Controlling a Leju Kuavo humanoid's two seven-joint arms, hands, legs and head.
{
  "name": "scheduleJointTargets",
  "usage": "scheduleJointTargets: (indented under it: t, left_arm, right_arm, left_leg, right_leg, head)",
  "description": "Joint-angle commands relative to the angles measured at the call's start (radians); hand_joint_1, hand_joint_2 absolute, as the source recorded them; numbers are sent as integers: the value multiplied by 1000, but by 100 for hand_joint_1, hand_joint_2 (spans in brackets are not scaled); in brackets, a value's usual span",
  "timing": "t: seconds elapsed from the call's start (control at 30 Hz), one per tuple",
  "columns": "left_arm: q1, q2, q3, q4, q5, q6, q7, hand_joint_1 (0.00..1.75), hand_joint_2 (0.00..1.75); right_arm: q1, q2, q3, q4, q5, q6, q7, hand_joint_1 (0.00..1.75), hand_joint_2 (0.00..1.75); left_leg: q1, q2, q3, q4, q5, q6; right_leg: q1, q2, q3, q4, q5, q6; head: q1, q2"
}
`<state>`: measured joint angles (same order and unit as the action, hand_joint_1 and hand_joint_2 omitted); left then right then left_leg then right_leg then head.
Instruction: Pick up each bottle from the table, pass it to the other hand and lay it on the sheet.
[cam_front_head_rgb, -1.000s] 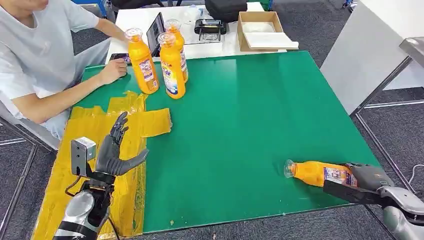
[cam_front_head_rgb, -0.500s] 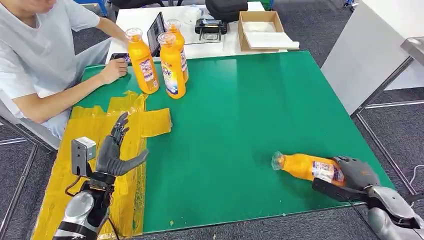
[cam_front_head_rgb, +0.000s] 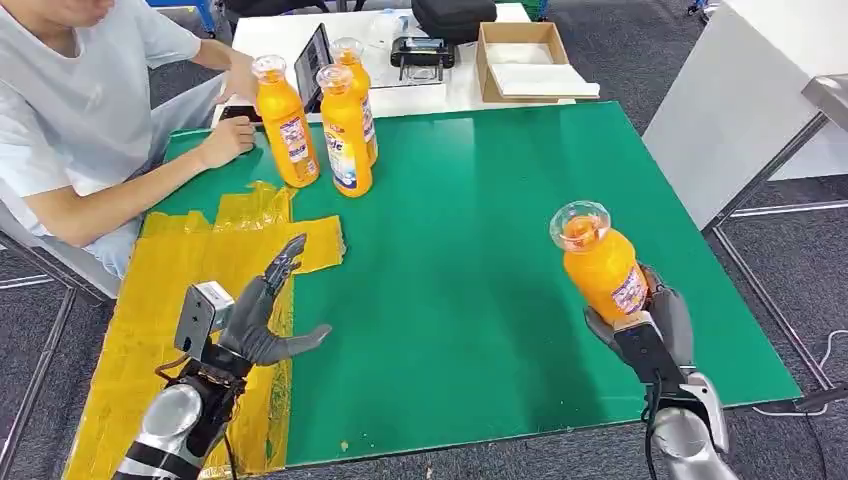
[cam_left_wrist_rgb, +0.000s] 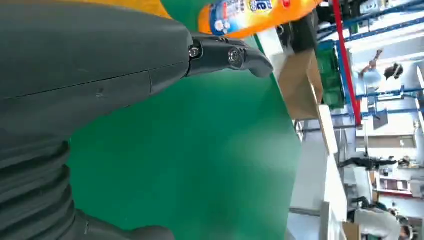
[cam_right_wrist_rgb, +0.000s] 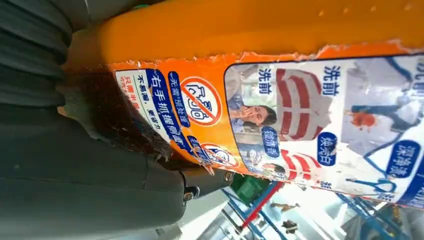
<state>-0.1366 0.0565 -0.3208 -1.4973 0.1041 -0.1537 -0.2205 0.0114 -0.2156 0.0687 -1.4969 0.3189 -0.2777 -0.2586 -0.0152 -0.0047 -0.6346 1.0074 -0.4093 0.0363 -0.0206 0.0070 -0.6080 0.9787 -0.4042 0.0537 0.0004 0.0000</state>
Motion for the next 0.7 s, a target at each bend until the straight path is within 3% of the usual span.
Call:
scheduleJointTargets:
  t: [0.03,0.7]
  left_arm:
    - [-38,38,-51,22,-6,-1,7,0,175]
    - [-38,38,-51,22,-6,-1,7,0,175]
  right_arm:
    - [-23,89,-42,19,-10,-7,-4,175,175]
    - [-23,89,-42,19,-10,-7,-4,175,175]
  left_leg:
    - [2,1,5,1,-2,-4]
    - [2,0,4,1,-2,-3]
  right_leg:
    - [3,0,6,-1,-2,-3]
    - [2,-1,5,0,-1,-3]
  head:
    - [0,0]
    - [0,0]
